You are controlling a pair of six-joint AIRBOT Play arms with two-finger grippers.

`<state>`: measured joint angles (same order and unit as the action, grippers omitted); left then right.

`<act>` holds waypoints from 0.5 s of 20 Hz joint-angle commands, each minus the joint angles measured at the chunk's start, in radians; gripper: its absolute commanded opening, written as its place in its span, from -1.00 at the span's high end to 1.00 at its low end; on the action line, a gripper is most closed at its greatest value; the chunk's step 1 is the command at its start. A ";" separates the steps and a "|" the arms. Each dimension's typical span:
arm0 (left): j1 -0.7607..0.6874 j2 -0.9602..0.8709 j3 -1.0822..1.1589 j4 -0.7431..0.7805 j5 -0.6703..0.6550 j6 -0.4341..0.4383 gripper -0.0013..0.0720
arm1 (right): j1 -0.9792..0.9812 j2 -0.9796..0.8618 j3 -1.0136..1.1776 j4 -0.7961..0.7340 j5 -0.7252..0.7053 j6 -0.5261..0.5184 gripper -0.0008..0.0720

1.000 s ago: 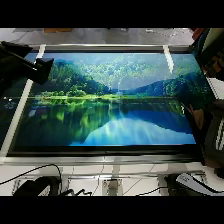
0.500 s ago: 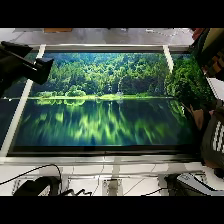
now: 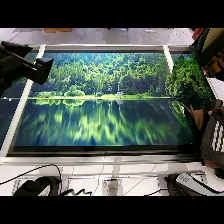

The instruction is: Fold the clothes and pants, and hang the long-sleeved shirts on hangers.

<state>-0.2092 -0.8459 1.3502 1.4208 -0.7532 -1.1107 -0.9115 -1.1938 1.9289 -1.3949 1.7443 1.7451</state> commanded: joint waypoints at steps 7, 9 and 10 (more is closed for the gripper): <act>0.001 0.000 0.000 0.000 0.000 0.000 -0.93 | 0.818 -0.033 0.000 -0.328 -0.155 -0.179 0.94; 0.001 0.000 0.000 0.000 0.000 0.000 -0.93 | 0.917 -0.063 0.000 -0.428 -0.167 -0.209 0.94; 0.001 0.000 0.000 0.000 0.000 0.000 -0.93 | 0.944 -0.082 0.000 -0.440 -0.170 -0.219 0.94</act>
<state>-0.2092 -0.8459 1.3502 1.4208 -0.7532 -1.1107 -0.1169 -1.2419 1.9289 -1.6920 1.6054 1.5726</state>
